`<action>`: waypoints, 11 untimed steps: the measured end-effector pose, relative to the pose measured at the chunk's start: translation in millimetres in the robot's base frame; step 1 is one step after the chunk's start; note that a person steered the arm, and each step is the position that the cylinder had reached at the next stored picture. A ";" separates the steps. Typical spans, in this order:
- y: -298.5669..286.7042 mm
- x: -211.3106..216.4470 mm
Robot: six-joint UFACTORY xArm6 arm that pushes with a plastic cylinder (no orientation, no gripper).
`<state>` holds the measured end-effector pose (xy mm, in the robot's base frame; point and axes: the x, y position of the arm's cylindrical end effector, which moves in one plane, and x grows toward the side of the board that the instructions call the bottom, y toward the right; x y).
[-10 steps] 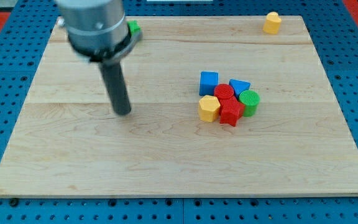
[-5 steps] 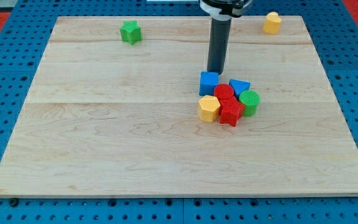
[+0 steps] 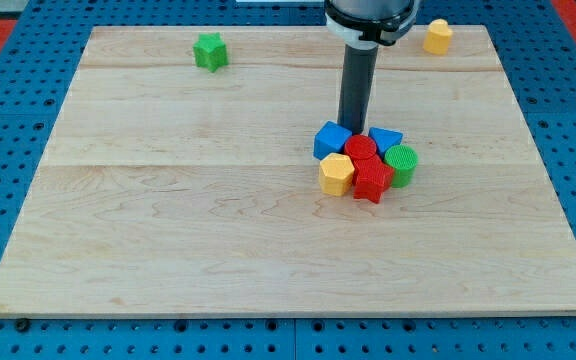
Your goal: Push the blue blocks into the top side of the red circle
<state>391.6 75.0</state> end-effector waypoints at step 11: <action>54.2 23.9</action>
